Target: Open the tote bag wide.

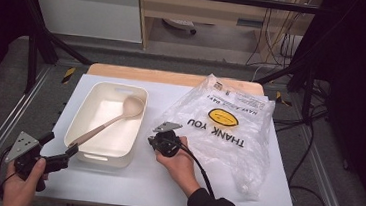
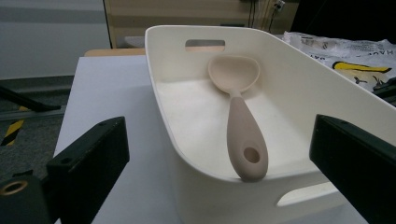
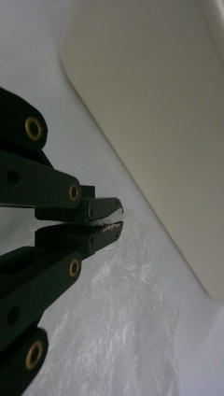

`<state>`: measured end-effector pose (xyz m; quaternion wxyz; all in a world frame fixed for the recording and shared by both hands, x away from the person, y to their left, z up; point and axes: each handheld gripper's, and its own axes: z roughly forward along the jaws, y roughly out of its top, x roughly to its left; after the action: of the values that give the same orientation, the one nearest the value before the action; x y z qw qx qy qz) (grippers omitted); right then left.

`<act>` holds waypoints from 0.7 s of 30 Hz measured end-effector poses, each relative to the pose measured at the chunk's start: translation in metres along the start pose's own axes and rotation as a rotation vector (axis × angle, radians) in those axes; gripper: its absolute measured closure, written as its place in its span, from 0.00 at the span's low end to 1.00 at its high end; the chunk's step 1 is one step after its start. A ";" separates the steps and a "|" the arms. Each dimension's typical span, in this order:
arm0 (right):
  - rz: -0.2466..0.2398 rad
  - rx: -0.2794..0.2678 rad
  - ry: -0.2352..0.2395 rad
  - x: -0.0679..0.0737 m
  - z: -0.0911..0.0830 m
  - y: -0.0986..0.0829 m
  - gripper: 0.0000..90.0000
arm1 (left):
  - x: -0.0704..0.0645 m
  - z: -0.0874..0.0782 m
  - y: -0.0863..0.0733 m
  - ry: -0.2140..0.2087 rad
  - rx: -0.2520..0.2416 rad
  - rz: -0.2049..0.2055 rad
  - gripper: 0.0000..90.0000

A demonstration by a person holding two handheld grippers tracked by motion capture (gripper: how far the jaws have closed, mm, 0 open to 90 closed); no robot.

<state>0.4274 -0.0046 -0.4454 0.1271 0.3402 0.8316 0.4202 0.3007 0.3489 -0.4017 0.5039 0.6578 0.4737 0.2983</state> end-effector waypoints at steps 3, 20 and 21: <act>0.015 -0.003 -0.013 -0.003 0.006 0.006 0.97 | 0.000 0.000 0.000 0.000 -0.001 -0.001 0.05; 0.017 -0.009 -0.032 0.007 -0.041 0.016 0.19 | 0.000 0.000 0.000 0.003 0.001 0.000 0.05; 0.021 -0.014 -0.030 0.004 -0.045 0.016 0.18 | 0.000 0.000 0.000 0.004 0.002 -0.001 0.05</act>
<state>0.4092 -0.0226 -0.4049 0.1376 0.3541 0.8231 0.4223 0.3006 0.3493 -0.4021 0.5025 0.6574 0.4753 0.2991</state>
